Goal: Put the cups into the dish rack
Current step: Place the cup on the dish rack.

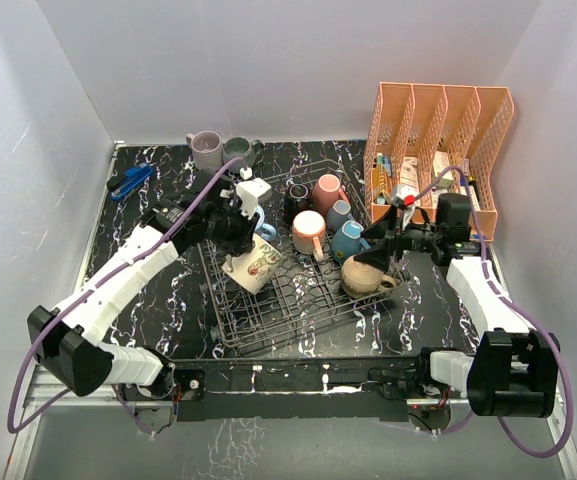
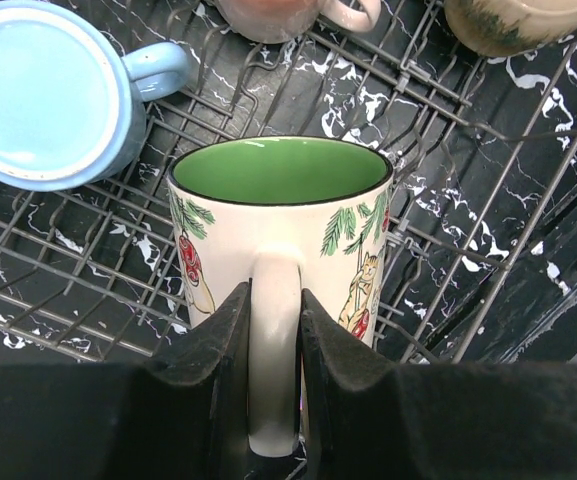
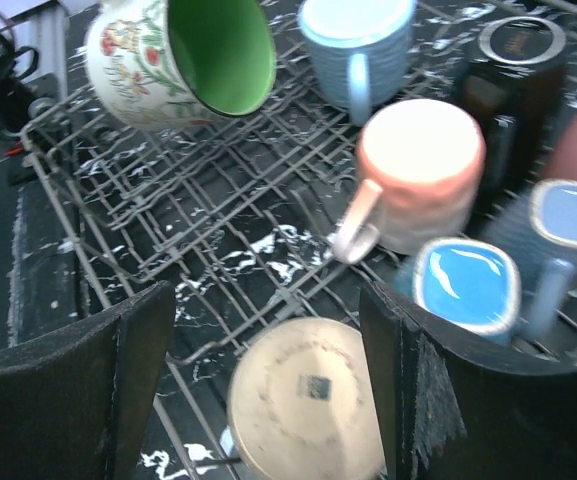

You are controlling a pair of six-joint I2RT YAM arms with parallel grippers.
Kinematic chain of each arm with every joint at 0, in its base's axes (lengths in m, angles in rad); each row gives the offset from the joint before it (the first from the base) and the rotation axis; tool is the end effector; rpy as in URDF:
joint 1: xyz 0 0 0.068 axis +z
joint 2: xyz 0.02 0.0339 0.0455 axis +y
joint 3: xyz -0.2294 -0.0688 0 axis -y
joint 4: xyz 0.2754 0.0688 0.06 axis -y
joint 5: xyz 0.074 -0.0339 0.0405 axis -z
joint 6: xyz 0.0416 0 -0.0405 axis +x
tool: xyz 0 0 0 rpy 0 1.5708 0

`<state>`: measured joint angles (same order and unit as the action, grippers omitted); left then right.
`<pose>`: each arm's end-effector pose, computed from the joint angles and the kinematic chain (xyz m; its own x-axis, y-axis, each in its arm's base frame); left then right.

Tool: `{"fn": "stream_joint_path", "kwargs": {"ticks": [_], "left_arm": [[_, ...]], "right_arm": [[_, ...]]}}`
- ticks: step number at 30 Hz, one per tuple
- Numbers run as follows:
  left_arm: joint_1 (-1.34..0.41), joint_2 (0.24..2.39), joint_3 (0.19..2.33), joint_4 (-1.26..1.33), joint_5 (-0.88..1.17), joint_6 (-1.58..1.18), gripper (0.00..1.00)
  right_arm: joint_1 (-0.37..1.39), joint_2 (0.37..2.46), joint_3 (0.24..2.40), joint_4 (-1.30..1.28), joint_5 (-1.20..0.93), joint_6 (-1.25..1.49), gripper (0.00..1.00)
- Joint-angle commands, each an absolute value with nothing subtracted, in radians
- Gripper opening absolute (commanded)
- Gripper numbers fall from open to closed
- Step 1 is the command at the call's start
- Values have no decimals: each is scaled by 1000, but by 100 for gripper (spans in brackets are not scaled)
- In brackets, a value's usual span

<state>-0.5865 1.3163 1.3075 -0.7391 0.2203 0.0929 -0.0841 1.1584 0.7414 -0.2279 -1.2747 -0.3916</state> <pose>0.2633 -0.1859 0.3151 -0.5015 0.4420 -0.7437 0.7231 0.6860 -0.0800 0.2754 0.0167 0.2152 -0.2723 -0.0888 -0.9581 -0.9100 0.3474 0.2264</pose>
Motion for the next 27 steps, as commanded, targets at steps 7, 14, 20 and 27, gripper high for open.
{"fn": "stream_joint_path", "kwargs": {"ticks": [7, 14, 20, 27], "left_arm": [[-607, 1361, 1329, -660, 272, 148, 0], [-607, 1418, 1317, -665, 268, 169, 0], [-610, 1431, 1281, -616, 296, 141, 0], [-615, 1431, 1218, -536, 343, 83, 10]], "right_arm": [[76, 1189, 738, -132, -1232, -342, 75], [77, 1177, 741, -163, -1214, -382, 76], [78, 1180, 744, -183, -1207, -406, 76], [77, 1178, 748, -203, -1198, -433, 76]]}}
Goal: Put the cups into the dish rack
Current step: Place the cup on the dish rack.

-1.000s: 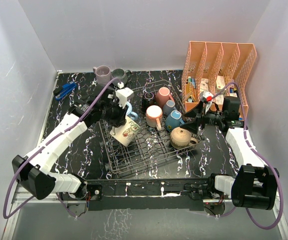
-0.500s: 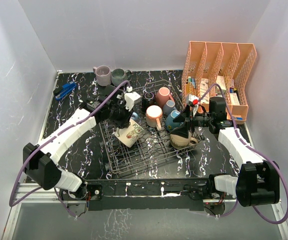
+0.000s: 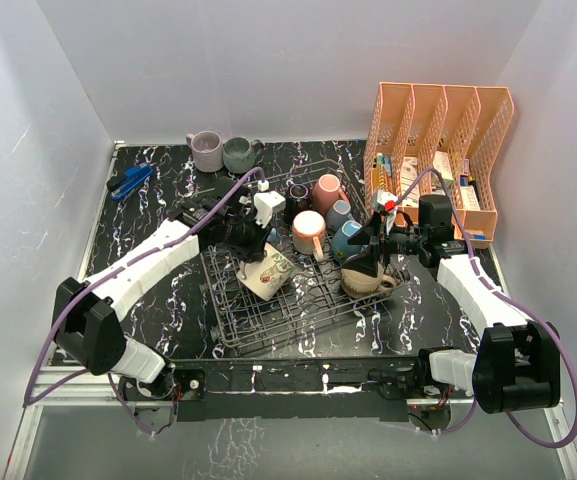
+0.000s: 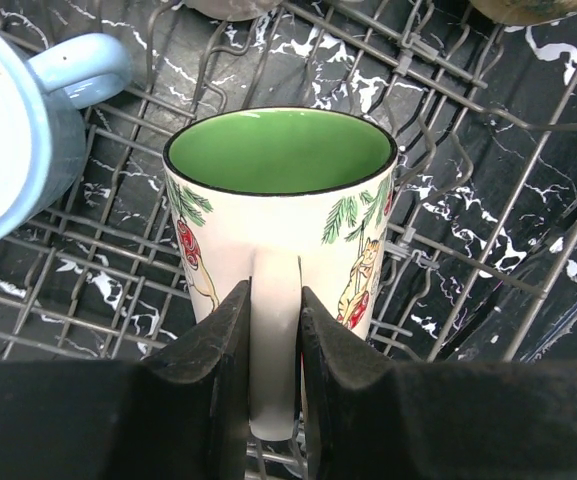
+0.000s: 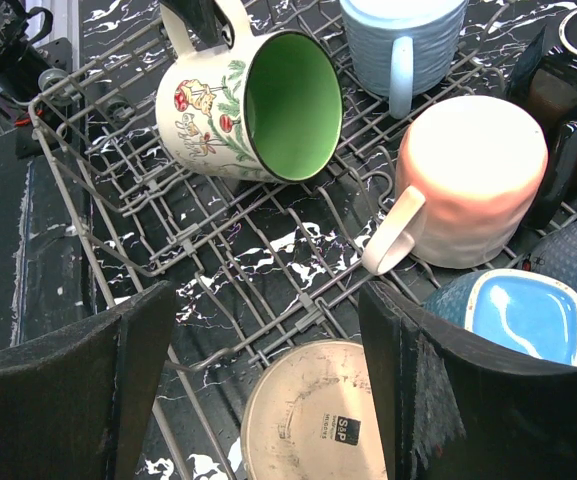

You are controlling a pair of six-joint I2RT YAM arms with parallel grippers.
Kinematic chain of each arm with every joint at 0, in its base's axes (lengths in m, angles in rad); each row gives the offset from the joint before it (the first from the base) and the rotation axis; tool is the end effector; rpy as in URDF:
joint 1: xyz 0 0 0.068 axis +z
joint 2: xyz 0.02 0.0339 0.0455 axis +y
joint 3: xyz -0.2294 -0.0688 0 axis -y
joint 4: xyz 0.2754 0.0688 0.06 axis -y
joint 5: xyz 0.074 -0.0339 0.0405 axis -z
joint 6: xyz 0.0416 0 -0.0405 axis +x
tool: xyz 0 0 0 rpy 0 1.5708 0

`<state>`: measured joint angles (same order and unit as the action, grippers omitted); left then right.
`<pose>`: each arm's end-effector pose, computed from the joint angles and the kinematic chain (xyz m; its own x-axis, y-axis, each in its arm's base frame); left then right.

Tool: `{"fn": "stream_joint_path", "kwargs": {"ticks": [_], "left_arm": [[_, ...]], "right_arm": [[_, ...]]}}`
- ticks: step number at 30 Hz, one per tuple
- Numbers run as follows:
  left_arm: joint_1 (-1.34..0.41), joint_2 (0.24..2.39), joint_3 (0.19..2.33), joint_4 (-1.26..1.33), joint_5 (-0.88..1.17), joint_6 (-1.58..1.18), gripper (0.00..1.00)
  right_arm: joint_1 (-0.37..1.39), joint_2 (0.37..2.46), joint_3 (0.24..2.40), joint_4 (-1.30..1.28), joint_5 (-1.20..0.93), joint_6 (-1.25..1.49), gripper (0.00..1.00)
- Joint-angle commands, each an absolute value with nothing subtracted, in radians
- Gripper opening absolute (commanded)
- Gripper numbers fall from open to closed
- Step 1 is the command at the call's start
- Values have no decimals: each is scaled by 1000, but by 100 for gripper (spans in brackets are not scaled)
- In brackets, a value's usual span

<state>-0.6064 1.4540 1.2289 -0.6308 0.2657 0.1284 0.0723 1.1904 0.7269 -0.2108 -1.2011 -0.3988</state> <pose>0.2813 -0.2084 0.2522 -0.5269 0.5158 -0.6755 0.7651 0.6339 -0.1127 0.2740 0.0587 0.2015 -0.2816 -0.1611 -0.9459 -0.9353 0.2661 0.2332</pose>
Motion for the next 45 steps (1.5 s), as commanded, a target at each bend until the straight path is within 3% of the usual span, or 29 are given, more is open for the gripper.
{"fn": "stream_joint_path", "kwargs": {"ticks": [1, 11, 19, 24, 29, 36, 45], "left_arm": [[-616, 1428, 1210, -524, 349, 73, 12], [-617, 1385, 1139, -434, 377, -17, 29], [-616, 1256, 1043, -334, 375, -89, 43], [-617, 1164, 942, -251, 371, -121, 43], [-617, 1111, 849, -186, 368, -157, 42], [-617, 1027, 757, -147, 358, -209, 41], [-617, 961, 672, -111, 336, -255, 35]], "right_arm": [[78, 1179, 747, -206, -1198, -437, 76], [88, 1181, 784, -317, -1202, -565, 76], [245, 1265, 991, -597, -1064, -859, 77], [358, 1310, 1090, -562, -1046, -950, 100], [473, 1426, 1181, -554, -1096, -1090, 100], [576, 1627, 1353, -615, -1024, -1036, 98], [657, 1739, 1447, -659, -975, -1011, 78]]}}
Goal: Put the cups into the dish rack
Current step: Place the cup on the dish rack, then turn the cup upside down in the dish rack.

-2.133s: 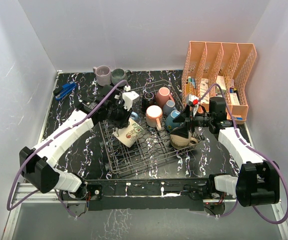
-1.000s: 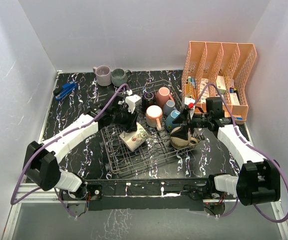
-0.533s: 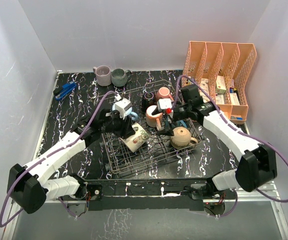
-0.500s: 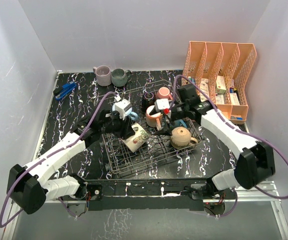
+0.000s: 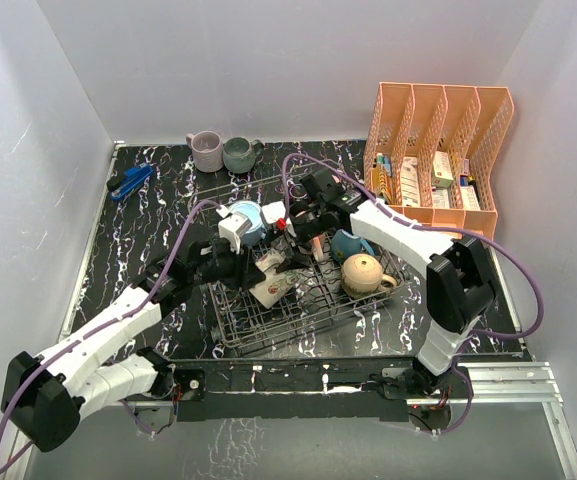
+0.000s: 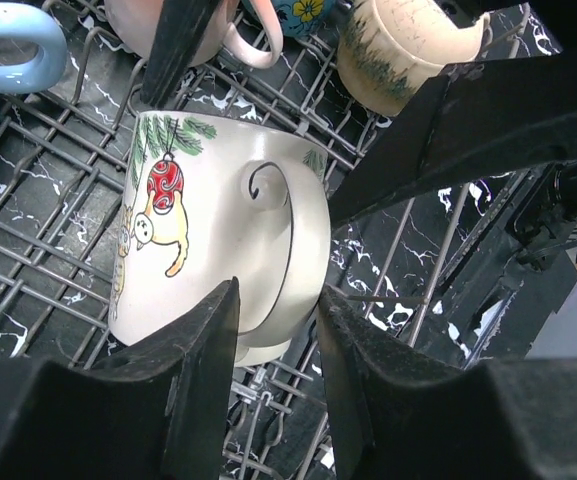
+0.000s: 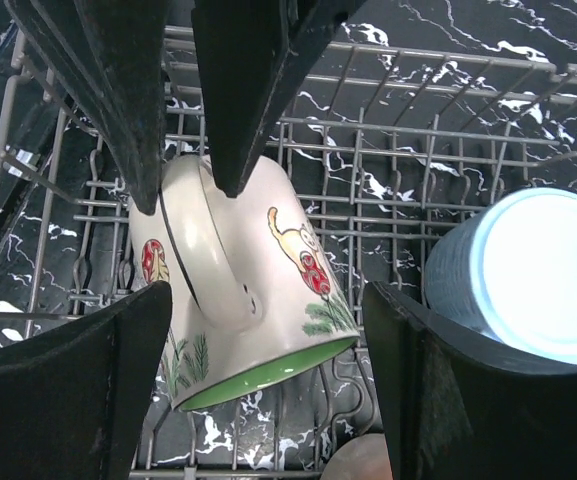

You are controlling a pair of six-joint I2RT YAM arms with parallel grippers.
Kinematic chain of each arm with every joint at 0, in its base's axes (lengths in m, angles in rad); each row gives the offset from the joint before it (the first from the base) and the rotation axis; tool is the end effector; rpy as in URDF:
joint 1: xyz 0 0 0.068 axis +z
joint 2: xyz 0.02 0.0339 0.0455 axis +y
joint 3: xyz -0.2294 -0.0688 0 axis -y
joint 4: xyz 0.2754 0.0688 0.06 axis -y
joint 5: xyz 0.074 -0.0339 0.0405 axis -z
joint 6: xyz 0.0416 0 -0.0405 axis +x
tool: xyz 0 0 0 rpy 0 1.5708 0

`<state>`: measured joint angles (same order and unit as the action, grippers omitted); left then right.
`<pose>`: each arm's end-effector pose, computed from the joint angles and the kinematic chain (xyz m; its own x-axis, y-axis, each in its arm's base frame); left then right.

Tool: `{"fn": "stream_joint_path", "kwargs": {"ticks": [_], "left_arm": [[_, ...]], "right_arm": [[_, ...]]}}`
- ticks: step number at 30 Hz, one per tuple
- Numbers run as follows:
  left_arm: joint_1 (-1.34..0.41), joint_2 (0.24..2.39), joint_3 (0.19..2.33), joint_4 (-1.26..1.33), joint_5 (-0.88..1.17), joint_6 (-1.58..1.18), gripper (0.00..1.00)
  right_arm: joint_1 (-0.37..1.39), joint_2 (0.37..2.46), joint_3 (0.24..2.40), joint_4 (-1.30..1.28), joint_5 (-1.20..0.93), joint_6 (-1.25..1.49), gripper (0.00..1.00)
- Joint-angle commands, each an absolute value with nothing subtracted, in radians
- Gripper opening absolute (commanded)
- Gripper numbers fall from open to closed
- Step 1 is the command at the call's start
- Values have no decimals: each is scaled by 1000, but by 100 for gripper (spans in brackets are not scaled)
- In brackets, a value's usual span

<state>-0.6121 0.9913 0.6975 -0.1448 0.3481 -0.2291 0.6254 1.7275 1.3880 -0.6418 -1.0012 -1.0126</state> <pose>0.2192 -0.1712 0.2351 -0.5186 0.1032 -0.8488 0.6932 0.6319 -0.3467 0.2949 0.2562 0.2248 0.2328 -0.3961 -0.8882 -0.9399 -0.3263 -0.1008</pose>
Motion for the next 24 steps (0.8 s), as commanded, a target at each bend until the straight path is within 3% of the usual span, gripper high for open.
{"fn": "stream_joint_path", "kwargs": {"ticks": [1, 13, 18, 24], "left_arm": [[-617, 957, 664, -108, 333, -258, 33], [-617, 868, 626, -125, 248, -300, 36], [-617, 771, 621, -170, 193, -337, 37], [-617, 617, 678, -309, 54, -370, 37]], "right_arm": [[666, 1739, 1445, -663, -962, -1015, 75], [742, 1704, 1397, -653, -841, -1030, 34], [784, 1707, 1414, -645, -742, -1004, 29], [799, 1701, 1447, -649, -638, -972, 34]]}}
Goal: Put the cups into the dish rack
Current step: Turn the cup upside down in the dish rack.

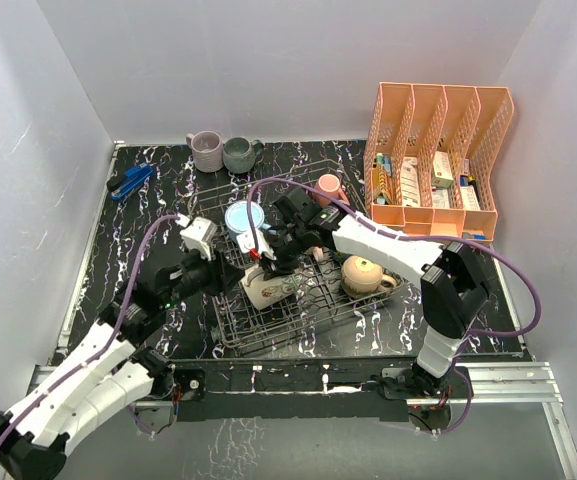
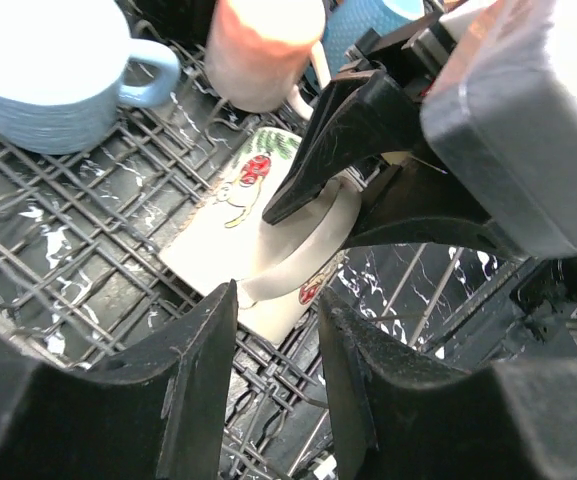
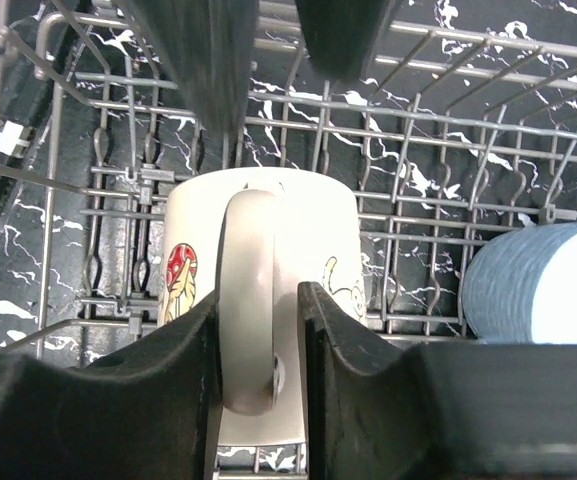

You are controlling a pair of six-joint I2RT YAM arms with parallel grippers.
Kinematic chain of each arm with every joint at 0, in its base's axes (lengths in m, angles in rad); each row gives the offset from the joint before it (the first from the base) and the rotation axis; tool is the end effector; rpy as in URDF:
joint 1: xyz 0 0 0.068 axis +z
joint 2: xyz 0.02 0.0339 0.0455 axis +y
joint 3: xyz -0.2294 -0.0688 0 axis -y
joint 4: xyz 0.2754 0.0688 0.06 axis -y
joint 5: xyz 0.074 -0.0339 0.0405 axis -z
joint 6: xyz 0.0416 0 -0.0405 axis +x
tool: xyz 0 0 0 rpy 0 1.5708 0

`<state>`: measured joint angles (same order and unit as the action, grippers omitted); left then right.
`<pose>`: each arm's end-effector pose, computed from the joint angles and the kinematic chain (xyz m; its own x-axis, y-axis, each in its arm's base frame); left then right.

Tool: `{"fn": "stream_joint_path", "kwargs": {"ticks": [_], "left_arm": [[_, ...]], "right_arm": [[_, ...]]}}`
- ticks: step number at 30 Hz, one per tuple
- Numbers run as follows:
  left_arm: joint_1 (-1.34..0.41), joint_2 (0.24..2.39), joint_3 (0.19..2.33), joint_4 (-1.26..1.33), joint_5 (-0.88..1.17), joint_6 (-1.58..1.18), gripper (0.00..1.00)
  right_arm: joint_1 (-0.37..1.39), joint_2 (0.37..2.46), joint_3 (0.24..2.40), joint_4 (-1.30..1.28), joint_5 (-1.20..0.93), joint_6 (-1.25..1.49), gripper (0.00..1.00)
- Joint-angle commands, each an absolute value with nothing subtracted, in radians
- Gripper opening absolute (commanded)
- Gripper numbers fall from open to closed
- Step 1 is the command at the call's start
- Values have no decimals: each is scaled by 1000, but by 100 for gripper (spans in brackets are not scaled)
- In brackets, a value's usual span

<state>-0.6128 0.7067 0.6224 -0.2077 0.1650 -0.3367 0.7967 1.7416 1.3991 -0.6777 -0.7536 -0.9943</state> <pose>0.1885 -0.1409 0.2659 -0.4522 -0.0804 -0.8883 0.5791 0.7309 -0.3610 0.2545 0.3010 0.2147 0.3222 -0.5449 -0.7741 -0.9201 -0.3726 -0.1208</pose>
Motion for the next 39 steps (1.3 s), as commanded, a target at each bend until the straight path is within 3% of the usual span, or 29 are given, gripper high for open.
{"fn": "stream_joint_path", "kwargs": {"ticks": [1, 10, 19, 23, 27, 39], "left_arm": [[-616, 591, 687, -330, 29, -373, 37], [-617, 444, 804, -511, -211, -384, 37], [-617, 396, 856, -576, -268, -370, 37], [-617, 379, 848, -581, -274, -373, 38], [-617, 355, 834, -581, -271, -387, 38], [-617, 278, 808, -542, -300, -428, 37]], "right_arm": [[806, 1702, 1454, -656, -620, -973, 34], [950, 1767, 1562, -751, -333, -993, 33], [1062, 1867, 1644, -840, -119, -1004, 32], [1102, 1912, 1701, -874, -39, -1002, 24], [1109, 1921, 1749, -907, -23, -997, 9], [1031, 1940, 1988, -883, -214, -852, 8]]}}
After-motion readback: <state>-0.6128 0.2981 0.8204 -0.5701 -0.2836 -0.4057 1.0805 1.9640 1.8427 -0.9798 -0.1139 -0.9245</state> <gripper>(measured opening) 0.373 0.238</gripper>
